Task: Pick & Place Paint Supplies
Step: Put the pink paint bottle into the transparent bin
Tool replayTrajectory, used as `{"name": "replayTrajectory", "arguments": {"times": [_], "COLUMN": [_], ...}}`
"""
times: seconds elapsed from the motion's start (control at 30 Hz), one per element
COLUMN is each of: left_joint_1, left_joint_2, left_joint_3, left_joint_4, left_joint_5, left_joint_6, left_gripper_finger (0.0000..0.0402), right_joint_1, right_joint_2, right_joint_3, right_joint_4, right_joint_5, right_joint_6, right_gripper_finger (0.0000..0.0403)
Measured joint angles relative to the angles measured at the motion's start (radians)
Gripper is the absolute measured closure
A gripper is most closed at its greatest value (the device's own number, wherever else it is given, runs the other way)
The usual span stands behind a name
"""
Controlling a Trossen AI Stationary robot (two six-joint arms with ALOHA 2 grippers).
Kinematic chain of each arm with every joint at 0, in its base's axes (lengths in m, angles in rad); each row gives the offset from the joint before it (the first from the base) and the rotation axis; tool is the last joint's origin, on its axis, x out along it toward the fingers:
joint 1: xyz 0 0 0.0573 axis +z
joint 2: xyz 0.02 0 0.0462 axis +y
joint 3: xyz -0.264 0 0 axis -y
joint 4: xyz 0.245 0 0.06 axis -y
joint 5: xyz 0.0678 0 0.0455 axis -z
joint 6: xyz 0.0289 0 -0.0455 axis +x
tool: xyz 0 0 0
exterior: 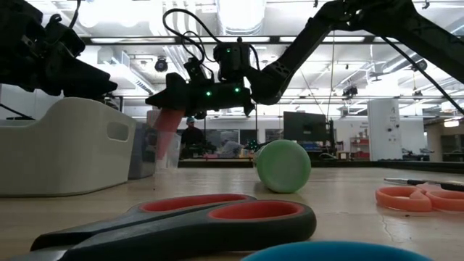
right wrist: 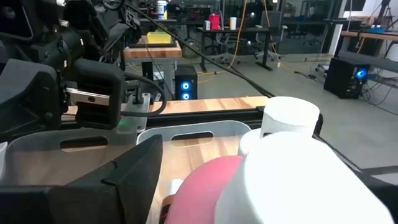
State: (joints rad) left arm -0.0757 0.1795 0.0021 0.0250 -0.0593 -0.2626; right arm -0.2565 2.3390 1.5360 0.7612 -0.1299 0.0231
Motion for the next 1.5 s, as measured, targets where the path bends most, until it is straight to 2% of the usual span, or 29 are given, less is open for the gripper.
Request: {"name": "replayTrajectory", "arguments": {"times": [0.43, 0.77, 1.0, 1.5], "left_joint_1": [0.0, 0.0, 0.0, 0.0], "left_joint_2": [0.0, 0.0, 0.001, 0.001], "left_joint_3": [0.0, 0.0, 0.0, 0.0], "left_joint_4": [0.0, 0.0, 0.0, 0.0], "left_joint_5": [0.0, 0.0, 0.0, 0.0], "left_joint_6": [0.0, 0.0, 0.0, 0.0], "left_gripper_finger": [0.0272, 0.0272, 0.0272, 0.0272], "right_joint_1": [0.0, 0.001, 0.001, 0.001], "right_joint_2": [-0.008, -0.101, -0.139, -0.151], "right_joint_3": [0.0, 0.003, 0.0, 0.005], "right_joint_4": [-0.016, -0.283, -0.35, -0.361], "right_joint_5": [0.0, 0.003, 0.02, 0.027], "right_joint_6": [0.004, -0.021, -0.031, -0.026], "right_gripper_finger": [0.0129, 0.0129, 0.0129, 0.0129]}}
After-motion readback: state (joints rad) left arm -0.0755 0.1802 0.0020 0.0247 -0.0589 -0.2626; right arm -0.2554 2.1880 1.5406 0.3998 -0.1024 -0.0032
